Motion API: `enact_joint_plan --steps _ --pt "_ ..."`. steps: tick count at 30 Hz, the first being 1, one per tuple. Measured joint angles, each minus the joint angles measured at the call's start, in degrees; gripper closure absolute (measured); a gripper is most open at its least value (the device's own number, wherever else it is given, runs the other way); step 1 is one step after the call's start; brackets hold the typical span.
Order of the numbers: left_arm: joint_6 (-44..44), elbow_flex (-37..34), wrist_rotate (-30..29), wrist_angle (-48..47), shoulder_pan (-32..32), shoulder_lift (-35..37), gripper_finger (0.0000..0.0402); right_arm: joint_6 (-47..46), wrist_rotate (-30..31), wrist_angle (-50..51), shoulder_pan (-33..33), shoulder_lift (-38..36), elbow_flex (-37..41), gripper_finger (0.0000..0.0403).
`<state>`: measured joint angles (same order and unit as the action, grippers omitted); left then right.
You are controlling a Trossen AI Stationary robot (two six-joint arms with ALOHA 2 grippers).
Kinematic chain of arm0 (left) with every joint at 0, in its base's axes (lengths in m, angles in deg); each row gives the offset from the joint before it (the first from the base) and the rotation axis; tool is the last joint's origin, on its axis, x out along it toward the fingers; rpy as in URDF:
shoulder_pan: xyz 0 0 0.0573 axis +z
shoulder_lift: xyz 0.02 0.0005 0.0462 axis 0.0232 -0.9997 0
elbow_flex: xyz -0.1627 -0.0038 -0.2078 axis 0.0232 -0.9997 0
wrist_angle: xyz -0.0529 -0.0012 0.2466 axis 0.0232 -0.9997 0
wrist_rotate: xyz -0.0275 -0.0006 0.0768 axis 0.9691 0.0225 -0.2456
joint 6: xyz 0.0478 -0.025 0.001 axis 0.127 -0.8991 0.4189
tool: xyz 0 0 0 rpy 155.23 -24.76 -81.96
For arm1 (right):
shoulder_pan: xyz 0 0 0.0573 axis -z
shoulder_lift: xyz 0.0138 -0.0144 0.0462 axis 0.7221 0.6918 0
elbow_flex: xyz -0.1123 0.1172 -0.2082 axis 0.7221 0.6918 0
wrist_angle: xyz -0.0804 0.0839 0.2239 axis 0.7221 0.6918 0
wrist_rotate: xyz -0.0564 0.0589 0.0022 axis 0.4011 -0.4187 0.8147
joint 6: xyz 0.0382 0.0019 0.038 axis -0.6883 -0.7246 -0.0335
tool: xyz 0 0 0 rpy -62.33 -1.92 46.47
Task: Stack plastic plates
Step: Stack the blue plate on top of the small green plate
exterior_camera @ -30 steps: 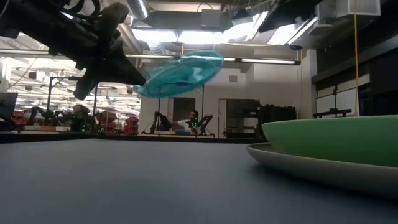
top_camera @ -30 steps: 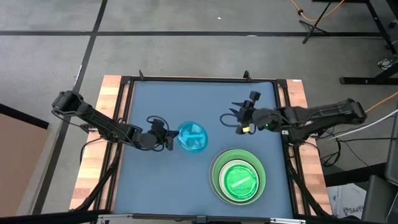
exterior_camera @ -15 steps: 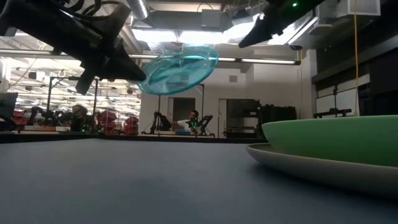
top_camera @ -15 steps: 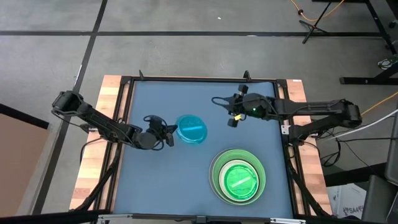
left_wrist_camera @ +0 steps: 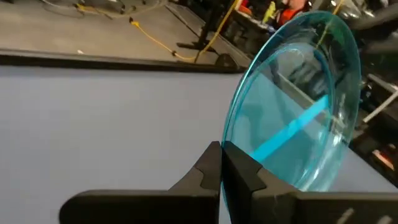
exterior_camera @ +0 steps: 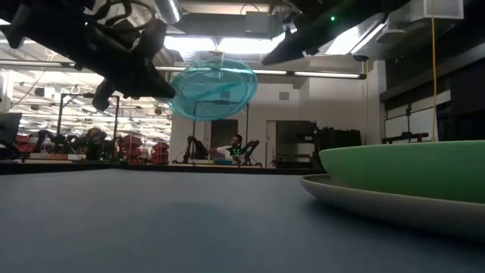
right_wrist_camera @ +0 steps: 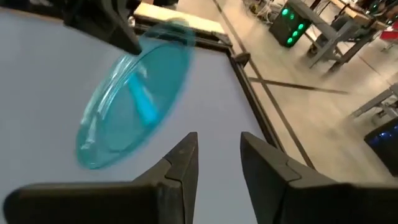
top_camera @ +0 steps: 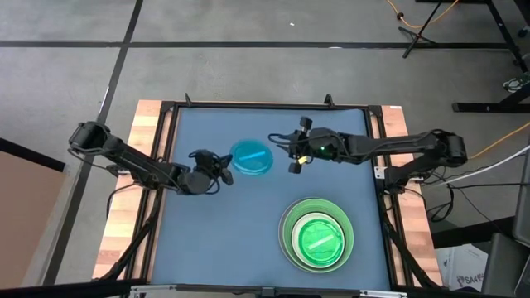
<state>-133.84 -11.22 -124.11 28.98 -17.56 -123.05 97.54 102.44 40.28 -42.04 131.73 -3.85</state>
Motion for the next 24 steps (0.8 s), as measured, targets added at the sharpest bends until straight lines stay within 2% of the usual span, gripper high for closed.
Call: enact_joint_plan --steps 16,24 --pt "2.5 0.0 -1.3 0.4 4.1 0.0 0.0401 -2.0 -0.3 -7.1 0.0 4.3 0.0 0.0292" --pt "2.5 0.0 -1.8 0.9 4.2 0.0 0.0401 -2.0 2.6 -10.4 0.0 5.8 0.0 0.0292"
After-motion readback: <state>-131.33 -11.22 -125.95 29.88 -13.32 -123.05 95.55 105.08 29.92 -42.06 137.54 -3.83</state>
